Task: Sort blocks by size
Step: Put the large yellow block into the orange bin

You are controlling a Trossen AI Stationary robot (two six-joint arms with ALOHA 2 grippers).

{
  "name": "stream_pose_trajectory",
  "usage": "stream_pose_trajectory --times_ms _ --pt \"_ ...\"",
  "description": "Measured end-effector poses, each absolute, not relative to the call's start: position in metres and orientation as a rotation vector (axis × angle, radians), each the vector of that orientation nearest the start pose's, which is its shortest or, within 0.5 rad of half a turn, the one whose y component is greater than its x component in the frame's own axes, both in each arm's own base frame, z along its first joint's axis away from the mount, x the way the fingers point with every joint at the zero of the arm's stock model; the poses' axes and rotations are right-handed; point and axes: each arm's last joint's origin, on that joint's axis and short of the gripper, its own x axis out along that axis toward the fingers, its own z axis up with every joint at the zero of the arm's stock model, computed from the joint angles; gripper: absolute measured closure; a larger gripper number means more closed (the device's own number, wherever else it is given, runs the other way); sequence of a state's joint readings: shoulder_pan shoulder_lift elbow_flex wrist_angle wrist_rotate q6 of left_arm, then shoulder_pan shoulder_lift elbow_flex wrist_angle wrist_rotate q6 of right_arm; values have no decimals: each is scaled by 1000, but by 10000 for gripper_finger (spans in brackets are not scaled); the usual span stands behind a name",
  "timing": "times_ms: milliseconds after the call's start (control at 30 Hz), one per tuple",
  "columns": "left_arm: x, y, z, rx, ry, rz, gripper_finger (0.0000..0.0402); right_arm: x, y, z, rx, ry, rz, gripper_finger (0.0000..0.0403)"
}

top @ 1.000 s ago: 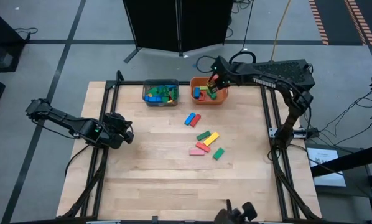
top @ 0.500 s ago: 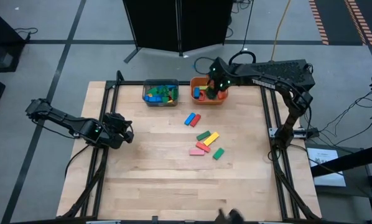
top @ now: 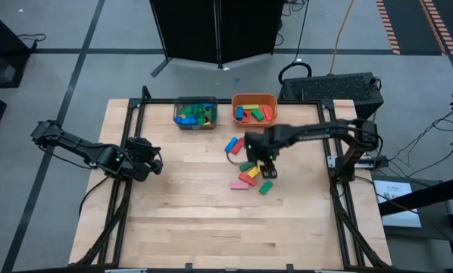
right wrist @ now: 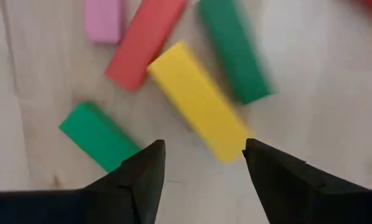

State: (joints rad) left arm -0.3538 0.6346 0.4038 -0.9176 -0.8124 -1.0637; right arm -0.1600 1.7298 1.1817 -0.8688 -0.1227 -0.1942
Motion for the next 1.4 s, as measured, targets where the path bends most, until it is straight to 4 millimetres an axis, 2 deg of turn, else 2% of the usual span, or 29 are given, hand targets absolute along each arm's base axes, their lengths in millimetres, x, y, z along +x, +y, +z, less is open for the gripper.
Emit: stream_pose_trajectory --times_ms 133,267,600,833,1100,1233,1400 --pt "97 -13 182 -329 618 829 401 305 -34 166 24 1412 68 188" --pt "97 -13 182 -329 618 829 401 303 -32 154 34 1374 -15 188" --pt "97 -13 182 -333 617 830 401 304 -33 154 -26 1364 18 188" --pt "97 -13 182 -335 615 830 401 306 -33 163 -75 1399 26 188" --pt "97 -13 182 -333 613 832 401 312 -34 167 -156 1346 90 188" --pt "97 -13 183 -333 613 832 401 313 -34 164 -203 1346 129 188" --pt "97 -13 183 -338 611 833 401 313 -34 150 -235 1345 163 188"
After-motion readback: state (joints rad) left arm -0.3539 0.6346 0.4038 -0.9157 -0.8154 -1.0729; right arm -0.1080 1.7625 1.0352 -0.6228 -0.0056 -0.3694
